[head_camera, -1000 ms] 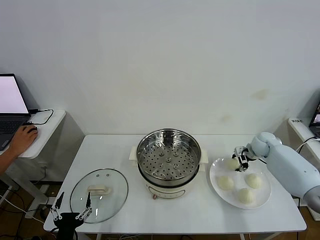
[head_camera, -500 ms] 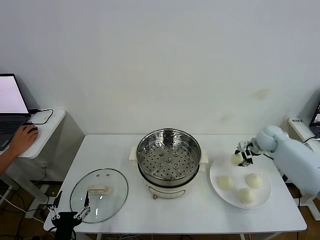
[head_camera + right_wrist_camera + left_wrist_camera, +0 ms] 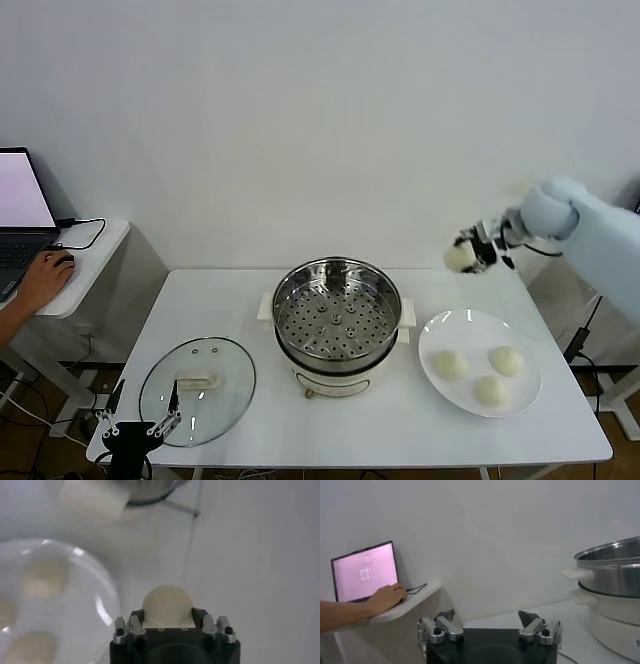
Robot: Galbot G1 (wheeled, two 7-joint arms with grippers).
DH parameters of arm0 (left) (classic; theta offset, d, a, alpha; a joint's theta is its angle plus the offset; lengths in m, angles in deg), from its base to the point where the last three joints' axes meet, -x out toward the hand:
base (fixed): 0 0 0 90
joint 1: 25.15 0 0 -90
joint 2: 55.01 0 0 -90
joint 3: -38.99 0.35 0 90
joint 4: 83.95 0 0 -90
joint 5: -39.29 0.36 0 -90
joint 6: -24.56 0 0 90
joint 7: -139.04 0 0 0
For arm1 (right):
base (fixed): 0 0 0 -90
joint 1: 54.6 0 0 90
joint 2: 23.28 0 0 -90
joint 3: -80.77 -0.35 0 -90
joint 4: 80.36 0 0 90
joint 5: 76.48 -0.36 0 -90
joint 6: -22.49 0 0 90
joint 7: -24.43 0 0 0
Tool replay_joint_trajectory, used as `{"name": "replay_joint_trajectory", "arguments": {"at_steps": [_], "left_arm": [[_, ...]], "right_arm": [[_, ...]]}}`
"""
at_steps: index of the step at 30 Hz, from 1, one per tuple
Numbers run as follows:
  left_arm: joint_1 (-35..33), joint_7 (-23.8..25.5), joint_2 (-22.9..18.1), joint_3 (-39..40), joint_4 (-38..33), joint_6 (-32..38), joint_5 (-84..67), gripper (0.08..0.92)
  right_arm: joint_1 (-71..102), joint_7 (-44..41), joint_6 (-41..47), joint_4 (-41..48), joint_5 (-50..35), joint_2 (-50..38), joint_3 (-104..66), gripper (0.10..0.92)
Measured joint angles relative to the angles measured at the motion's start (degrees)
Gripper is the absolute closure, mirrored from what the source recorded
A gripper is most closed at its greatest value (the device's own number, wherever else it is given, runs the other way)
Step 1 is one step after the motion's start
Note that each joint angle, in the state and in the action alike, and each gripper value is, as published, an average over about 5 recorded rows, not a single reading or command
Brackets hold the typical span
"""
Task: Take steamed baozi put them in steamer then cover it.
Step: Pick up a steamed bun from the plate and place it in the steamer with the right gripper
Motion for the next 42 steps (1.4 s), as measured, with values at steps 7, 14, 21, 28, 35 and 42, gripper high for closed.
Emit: {"name": "replay_joint_trajectory", "arguments": {"at_steps": [7, 14, 21, 28, 35, 42], "left_arm": [[0.0, 0.0, -0.4, -0.7, -0.6, 0.0, -0.3, 0.177], [0.0, 0.0, -0.9, -1.6, -1.6, -0.2, -0.4, 0.177], [0.0, 0.1, -1.6, -1.8, -2.1, -0.3, -0.4, 0.177], [0.3, 0.1, -1.7, -1.8, -1.9, -0.3, -0.4, 0.177], [0.3, 0.1, -1.7, -1.8, -1.7, -0.3, -0.5, 0.177], [0.4, 0.1, -2.0, -1.5, -1.6, -0.2, -0.5, 0.177]], "right_arm": [[-4.4, 1.7, -3.7, -1.3, -2.4, 7.1, 6.6, 0.423], [-5.1, 3.1, -8.8, -0.7, -0.3, 13.8, 11.8, 0.417], [-4.3, 3.9, -14.3, 1.1, 4.3, 18.5, 15.5, 0.414], [-2.4, 5.2, -19.7, 3.6, 10.0, 21.3, 17.1, 0.414], [-0.5, 6.2, -23.1, 5.6, 14.5, 22.9, 17.6, 0.414], [0.9, 7.5, -25.4, 7.4, 17.6, 24.4, 17.8, 0.358]]}}
